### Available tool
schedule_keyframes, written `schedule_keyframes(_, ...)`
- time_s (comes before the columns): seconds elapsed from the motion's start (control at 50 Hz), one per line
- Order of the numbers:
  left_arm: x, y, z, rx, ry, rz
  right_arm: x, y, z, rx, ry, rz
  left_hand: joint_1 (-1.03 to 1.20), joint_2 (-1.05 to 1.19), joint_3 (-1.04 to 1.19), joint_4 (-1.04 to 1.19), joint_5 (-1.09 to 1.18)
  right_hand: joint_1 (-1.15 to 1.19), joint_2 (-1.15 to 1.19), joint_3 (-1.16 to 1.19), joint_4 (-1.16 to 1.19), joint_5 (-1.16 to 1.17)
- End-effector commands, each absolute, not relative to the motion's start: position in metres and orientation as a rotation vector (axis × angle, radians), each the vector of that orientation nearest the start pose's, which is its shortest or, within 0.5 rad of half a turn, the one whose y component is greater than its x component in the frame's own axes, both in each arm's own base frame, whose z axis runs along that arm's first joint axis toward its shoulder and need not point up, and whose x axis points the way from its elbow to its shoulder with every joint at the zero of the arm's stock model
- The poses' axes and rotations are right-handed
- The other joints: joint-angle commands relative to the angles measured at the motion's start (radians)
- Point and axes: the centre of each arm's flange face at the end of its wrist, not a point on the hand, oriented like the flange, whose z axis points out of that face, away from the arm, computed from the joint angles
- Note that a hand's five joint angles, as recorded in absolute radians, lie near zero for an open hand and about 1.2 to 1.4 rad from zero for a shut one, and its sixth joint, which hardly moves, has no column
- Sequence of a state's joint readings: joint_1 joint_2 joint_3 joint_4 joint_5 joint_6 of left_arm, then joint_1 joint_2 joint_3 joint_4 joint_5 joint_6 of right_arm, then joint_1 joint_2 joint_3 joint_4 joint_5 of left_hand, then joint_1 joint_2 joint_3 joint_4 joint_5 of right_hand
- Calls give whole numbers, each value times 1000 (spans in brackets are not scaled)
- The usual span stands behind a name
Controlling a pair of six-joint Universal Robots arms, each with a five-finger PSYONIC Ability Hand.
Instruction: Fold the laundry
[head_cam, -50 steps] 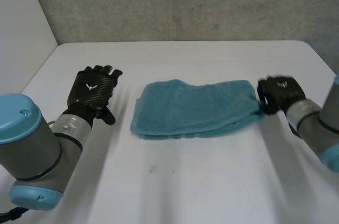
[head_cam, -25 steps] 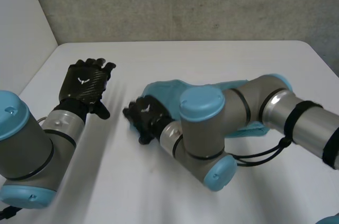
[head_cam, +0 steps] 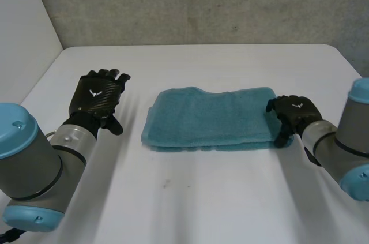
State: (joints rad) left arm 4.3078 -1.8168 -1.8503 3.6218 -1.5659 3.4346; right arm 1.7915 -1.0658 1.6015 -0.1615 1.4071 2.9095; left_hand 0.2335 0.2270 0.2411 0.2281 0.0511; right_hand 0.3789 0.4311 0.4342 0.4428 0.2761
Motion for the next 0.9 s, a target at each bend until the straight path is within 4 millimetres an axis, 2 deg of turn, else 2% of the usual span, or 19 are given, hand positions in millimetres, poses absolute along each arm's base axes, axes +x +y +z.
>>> schedule_keyframes(0.02, -252, -253, 188, 810, 2199, -2214, 213, -318, 133, -710, 2349, -1737, -14, -8, -22, -9, -6, 249, 197, 194, 185, 177)
schedule_keyframes(0.16, -253, -251, 187, 815, 2204, -2210, 213, -320, 128, -713, 2353, -1735, -14, -8, -22, -9, -6, 425, 373, 370, 361, 353)
schedule_keyframes(0.2, -253, -251, 187, 815, 2204, -2210, 213, -321, 125, -712, 2355, -1736, -14, -8, -22, -9, -6, 624, 572, 569, 560, 552)
schedule_keyframes(0.24, -253, -251, 186, 816, 2207, -2206, 212, -324, 123, -705, 2357, -1761, -17, -11, -25, -12, -9, 1016, 964, 961, 952, 944)
schedule_keyframes(0.34, -253, -251, 186, 816, 2206, -2208, 210, -333, 136, -758, 2315, -1895, -14, -8, -22, -9, -6, 1017, 965, 962, 953, 946)
schedule_keyframes(0.46, -253, -250, 188, 814, 2201, -2213, 223, -346, 166, -950, 2231, -2092, -17, -11, -25, -12, -9, 1017, 965, 962, 953, 946)
schedule_keyframes(0.48, -253, -250, 189, 814, 2200, -2215, 245, -338, 178, -1040, 2158, -2124, -17, -11, -25, -12, -9, 1017, 965, 962, 953, 946)
schedule_keyframes(0.5, -253, -250, 189, 814, 2200, -2215, 278, -323, 190, -1131, 2047, -2136, -17, -11, -25, -12, -9, 1017, 965, 962, 953, 946)
schedule_keyframes(0.52, -253, -250, 190, 810, 2195, -2220, 279, -323, 190, -1131, 2046, -2136, -17, -11, -25, -12, -9, 1017, 965, 962, 953, 946)
schedule_keyframes(0.54, -253, -251, 191, 811, 2192, -2224, 312, -306, 205, -1194, 1923, -2141, -17, -11, -25, -12, -9, 1017, 965, 962, 953, 946)
schedule_keyframes(0.56, -253, -251, 191, 811, 2192, -2224, 312, -306, 205, -1195, 1922, -2141, -17, -11, -25, -12, -9, 1017, 965, 962, 953, 946)
schedule_keyframes(0.58, -253, -251, 192, 808, 2189, -2227, 344, -287, 207, -1258, 1828, -2107, -17, -11, -25, -12, -9, 1017, 965, 962, 953, 946)
schedule_keyframes(0.6, -253, -252, 193, 804, 2184, -2232, 369, -271, 197, -1324, 1771, -2042, -20, -13, -28, -15, -12, 1017, 965, 962, 953, 946)
schedule_keyframes(0.62, -253, -253, 195, 800, 2177, -2239, 369, -271, 197, -1324, 1770, -2042, -20, -13, -28, -15, -12, 1017, 965, 962, 953, 946)
schedule_keyframes(0.68, -251, -256, 199, 786, 2164, -2250, 420, -231, 162, -1446, 1666, -1893, -20, -13, -28, -15, -12, 1017, 965, 962, 953, 946)
schedule_keyframes(0.74, -251, -258, 202, 777, 2151, -2263, 442, -191, 137, -1551, 1577, -1776, -20, -13, -28, -15, -12, 1017, 965, 962, 953, 946)
schedule_keyframes(0.82, -253, -265, 212, 758, 2118, -2302, 449, -169, 119, -1653, 1518, -1731, -20, -13, -28, -15, -12, 1010, 957, 954, 946, 938)
schedule_keyframes(0.88, -254, -269, 218, 748, 2099, -2326, 444, -178, 128, -1626, 1556, -1782, -20, -13, -28, -15, -12, 354, 302, 299, 290, 282)
schedule_keyframes(0.9, -257, -273, 221, 747, 2091, -2345, 440, -185, 143, -1574, 1596, -1832, -20, -13, -28, -15, -12, 105, 53, 50, 41, 33)
